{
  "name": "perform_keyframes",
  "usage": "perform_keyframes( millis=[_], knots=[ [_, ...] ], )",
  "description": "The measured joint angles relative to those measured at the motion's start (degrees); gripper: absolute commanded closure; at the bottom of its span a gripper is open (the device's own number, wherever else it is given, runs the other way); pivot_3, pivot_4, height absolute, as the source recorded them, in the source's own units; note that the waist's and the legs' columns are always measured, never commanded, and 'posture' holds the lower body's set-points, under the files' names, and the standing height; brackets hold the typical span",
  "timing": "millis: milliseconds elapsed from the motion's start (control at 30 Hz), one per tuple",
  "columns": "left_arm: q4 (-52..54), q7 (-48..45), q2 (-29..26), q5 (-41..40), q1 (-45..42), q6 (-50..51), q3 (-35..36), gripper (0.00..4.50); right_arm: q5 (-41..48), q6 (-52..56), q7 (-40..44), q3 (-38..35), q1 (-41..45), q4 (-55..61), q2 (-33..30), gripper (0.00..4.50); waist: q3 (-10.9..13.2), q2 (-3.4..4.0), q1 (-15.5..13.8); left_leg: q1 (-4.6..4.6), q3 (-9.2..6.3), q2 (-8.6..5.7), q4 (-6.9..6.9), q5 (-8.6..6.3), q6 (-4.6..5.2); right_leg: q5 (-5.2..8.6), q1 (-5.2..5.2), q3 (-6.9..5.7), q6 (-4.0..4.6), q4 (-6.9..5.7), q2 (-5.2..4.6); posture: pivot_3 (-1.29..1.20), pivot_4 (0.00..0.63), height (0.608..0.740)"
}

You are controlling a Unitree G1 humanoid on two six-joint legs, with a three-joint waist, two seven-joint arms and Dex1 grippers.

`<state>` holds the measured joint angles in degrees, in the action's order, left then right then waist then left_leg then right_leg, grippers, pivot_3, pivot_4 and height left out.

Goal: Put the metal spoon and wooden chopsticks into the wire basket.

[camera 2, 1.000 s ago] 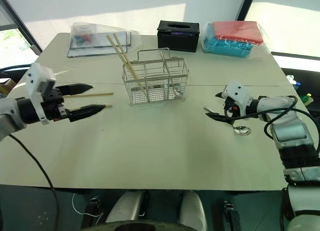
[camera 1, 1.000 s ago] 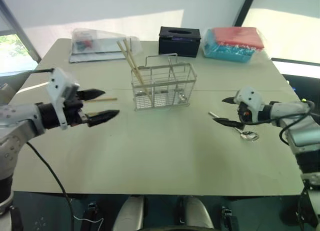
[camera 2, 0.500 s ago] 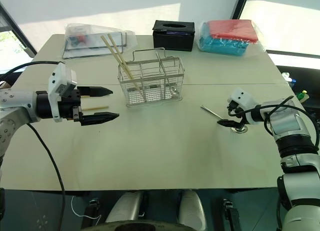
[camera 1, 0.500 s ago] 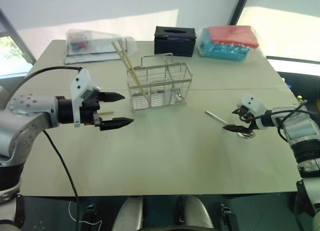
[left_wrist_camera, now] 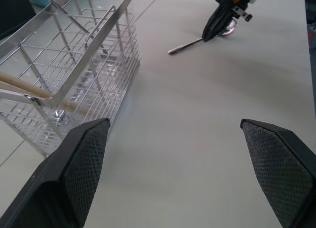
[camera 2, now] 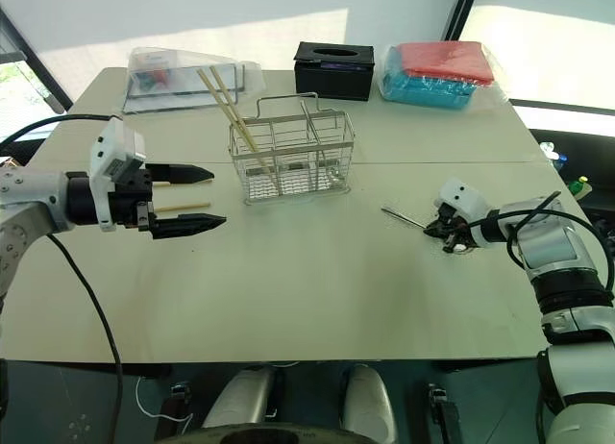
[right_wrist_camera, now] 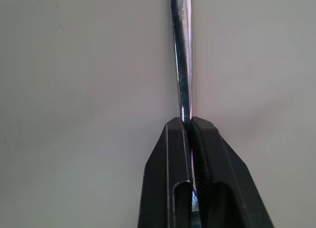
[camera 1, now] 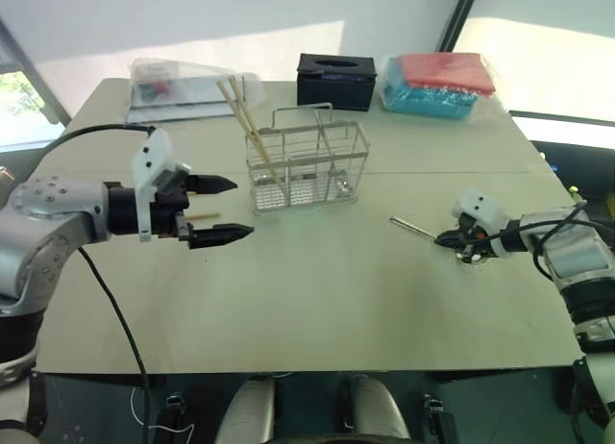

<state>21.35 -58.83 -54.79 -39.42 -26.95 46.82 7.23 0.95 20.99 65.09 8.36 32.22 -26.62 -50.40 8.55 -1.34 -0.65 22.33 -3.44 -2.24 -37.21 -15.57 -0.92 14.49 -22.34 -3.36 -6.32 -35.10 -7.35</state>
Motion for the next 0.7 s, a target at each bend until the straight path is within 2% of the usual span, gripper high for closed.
perform_keyframes(
  millis=[300,433,533,700],
  knots=[
    [-0.4,0.5,0.1,0.1,-0.8,0.0,0.0,0.0,0.8,1.3,-3.4,-2.5,-1.1,0.8,1.2,4.46,0.0,-0.01,0.0,0.01,0.01,0.0,0.0,0.0,0.0,0.0,-0.02,0.01,0.0,-0.01,-0.01,0.0,0.15,0.667],
    [-0.7,2.0,0.4,0.0,-0.8,0.0,0.5,0.0,5.6,3.8,-8.1,-9.8,-3.2,5.3,3.5,4.46,0.1,0.19,0.0,0.08,0.02,0.0,0.03,0.01,-0.01,-0.09,-0.13,0.03,-0.16,-0.05,-0.01,0.0,0.15,0.667],
    [-1.3,3.5,1.0,-0.2,-0.9,0.1,1.3,0.0,13.0,9.3,-12.5,-18.5,-2.4,14.9,6.4,4.46,0.2,0.34,0.2,0.06,0.02,0.03,0.08,0.01,-0.02,-0.12,-0.18,0.04,-0.21,-0.1,0.02,0.0,0.15,0.667],
    [-3.7,5.6,1.8,-0.5,-2.4,0.0,2.7,0.0,22.3,19.0,-23.6,-24.9,7.7,27.8,14.6,4.46,0.2,0.34,0.5,0.04,-0.03,0.12,0.1,0.02,-0.04,-0.13,-0.21,0.04,-0.18,-0.09,0.13,0.0,0.15,0.667]
  ],
)
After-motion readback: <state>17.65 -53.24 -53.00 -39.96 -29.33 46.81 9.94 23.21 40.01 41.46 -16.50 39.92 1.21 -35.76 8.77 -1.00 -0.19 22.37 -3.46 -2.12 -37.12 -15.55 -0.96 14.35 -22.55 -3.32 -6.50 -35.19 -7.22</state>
